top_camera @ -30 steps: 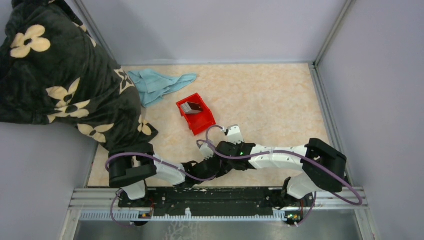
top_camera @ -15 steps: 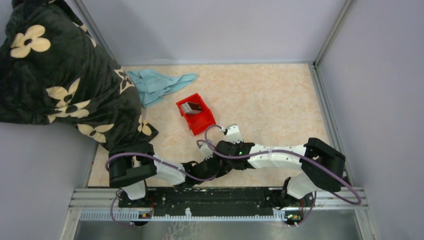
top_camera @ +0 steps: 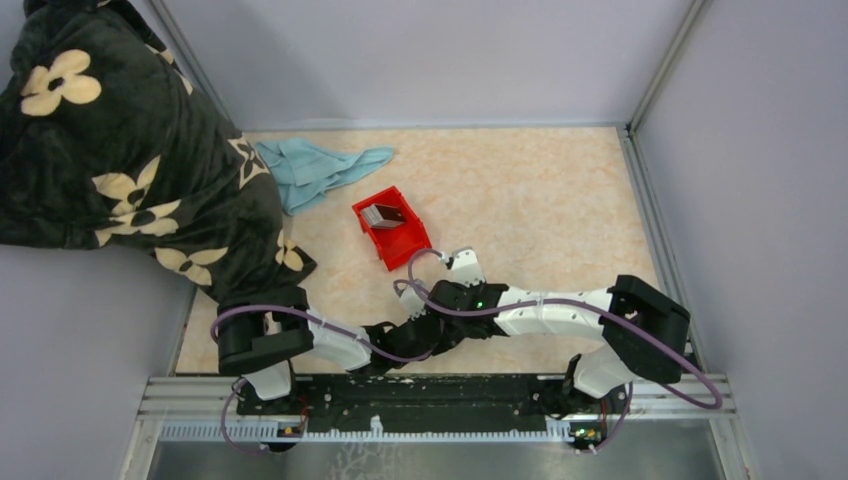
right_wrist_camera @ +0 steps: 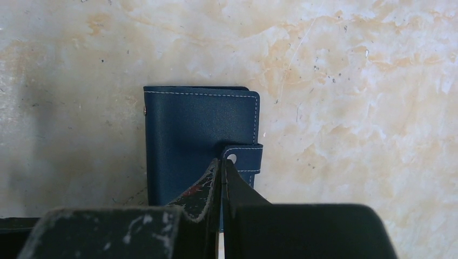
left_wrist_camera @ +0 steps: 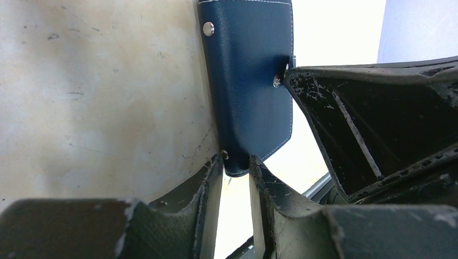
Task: Put the credit cards into the card holder
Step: Close the card holder at the center of the board.
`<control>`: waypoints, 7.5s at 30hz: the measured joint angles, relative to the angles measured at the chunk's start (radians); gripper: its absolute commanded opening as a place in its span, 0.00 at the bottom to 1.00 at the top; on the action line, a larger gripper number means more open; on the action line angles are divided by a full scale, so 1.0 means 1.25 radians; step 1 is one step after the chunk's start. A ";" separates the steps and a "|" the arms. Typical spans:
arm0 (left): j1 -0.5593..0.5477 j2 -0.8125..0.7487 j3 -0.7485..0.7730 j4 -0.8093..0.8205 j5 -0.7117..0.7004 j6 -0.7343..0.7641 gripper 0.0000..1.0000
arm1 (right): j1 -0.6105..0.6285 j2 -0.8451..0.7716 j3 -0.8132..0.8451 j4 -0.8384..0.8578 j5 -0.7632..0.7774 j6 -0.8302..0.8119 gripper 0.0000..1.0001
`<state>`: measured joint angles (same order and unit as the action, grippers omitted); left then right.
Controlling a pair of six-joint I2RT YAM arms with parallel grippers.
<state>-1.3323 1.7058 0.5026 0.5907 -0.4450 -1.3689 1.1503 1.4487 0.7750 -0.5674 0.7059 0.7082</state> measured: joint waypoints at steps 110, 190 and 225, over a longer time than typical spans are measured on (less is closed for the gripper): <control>0.000 0.015 -0.003 0.030 0.000 -0.002 0.34 | 0.001 0.046 0.026 -0.043 -0.004 -0.008 0.00; 0.003 0.032 -0.020 0.069 0.010 -0.028 0.34 | -0.207 0.030 -0.002 0.184 -0.282 -0.058 0.00; 0.096 -0.114 0.102 -0.472 -0.248 0.102 0.33 | -0.454 0.125 -0.039 0.419 -0.780 0.008 0.00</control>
<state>-1.2121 1.5627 0.6296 0.0010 -0.7547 -1.2411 0.5831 1.6047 0.7265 -0.0433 -0.2695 0.7185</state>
